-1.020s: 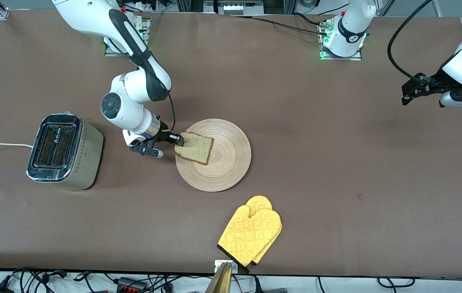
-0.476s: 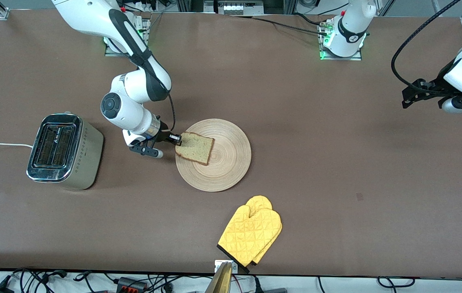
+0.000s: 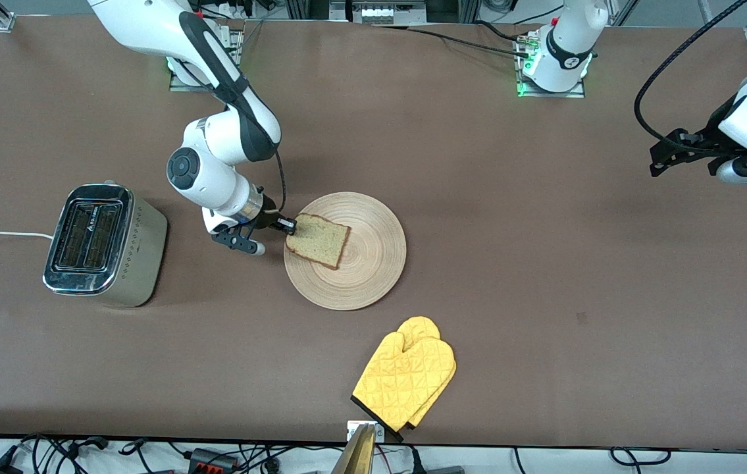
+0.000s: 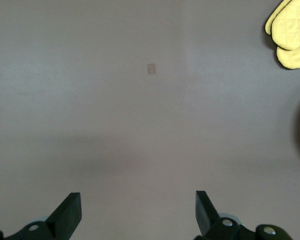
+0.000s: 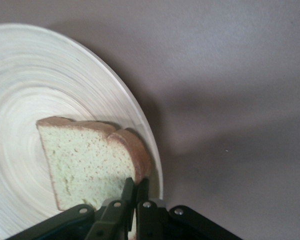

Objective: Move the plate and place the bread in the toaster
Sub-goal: 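Grasp the bread slice's crust with the right gripper, then lift the bread and carry it above the toaster with the right gripper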

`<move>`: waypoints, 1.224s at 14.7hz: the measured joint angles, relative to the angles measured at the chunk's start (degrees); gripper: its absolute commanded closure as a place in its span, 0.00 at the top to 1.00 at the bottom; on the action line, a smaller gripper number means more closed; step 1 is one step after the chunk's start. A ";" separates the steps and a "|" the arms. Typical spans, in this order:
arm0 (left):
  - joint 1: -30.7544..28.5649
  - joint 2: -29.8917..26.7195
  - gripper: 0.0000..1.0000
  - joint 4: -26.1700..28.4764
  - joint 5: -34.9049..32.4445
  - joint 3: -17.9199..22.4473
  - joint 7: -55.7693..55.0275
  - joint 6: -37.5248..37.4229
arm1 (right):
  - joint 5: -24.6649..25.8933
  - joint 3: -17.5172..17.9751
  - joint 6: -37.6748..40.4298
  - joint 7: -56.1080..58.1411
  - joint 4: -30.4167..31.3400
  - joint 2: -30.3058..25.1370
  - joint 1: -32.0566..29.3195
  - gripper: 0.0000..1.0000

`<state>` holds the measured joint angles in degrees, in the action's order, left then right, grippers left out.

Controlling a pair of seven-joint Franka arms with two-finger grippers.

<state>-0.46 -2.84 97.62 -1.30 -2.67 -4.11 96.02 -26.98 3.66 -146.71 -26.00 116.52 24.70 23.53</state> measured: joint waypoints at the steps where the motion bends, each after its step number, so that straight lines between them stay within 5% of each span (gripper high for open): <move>1: -0.01 0.01 1.00 -0.44 0.00 0.09 0.00 0.02 | 0.00 -0.16 1.28 -0.46 -0.85 -0.29 -0.02 0.00; 6: -0.92 1.62 1.00 -3.69 0.00 0.38 -0.04 0.09 | 2.71 -3.34 19.04 -0.64 -9.65 -2.05 -0.94 0.00; 13: -1.18 5.10 1.00 -6.91 0.08 0.42 -0.04 0.19 | 22.21 -6.85 55.06 2.25 -29.23 -3.27 -2.62 0.00; 18: -1.17 5.15 1.00 -7.95 0.08 0.42 -0.04 0.18 | 30.96 -7.00 68.59 16.35 -38.77 -3.19 -6.17 0.00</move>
<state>-1.63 2.31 89.67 -1.22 -2.26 -4.15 96.21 3.98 -3.33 -78.12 -9.66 77.74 21.51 17.36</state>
